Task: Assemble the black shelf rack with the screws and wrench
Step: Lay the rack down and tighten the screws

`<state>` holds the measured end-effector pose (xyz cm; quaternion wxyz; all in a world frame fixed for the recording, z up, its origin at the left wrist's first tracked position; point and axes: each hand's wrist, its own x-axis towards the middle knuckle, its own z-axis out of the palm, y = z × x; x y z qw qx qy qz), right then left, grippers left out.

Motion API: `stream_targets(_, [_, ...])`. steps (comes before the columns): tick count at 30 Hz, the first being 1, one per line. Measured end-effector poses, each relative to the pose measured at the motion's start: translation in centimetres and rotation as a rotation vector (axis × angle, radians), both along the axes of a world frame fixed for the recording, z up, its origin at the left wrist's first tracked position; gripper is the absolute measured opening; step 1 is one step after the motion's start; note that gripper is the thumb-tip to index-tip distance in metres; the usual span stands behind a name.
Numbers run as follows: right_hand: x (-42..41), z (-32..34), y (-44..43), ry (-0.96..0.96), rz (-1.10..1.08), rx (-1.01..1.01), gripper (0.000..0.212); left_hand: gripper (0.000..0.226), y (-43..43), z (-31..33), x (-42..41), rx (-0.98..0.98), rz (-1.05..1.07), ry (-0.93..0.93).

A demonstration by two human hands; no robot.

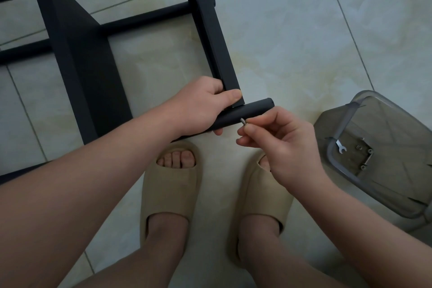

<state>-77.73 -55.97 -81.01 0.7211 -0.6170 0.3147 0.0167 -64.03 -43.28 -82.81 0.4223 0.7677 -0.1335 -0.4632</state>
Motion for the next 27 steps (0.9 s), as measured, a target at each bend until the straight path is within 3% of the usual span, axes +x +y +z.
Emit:
stream_targets(8, [-0.4,-0.4,-0.1,-0.088,0.202,-0.453,0.019,0.035,0.0,-0.1,0.0,0.021,0.004,-0.002])
stream_targets(11, [-0.4,-0.3,0.0,-0.057,0.181,-0.427,0.017,0.035,0.0,-0.1,0.0,0.022,0.008,-0.002])
stream_targets(16, [0.3,-0.1,0.4,0.035,0.006,-0.084,0.026,0.032,0.0,0.0,0.0,0.0,0.01,0.003])
stream_targets(22, [0.5,-0.1,0.5,0.062,0.071,-0.252,0.031,0.033,-0.1,0.2,-0.1,0.008,0.008,-0.002])
stream_targets(27, [0.7,0.0,0.3,0.08,0.152,-0.445,0.023,0.036,-0.1,0.0,0.0,0.011,0.007,0.005])
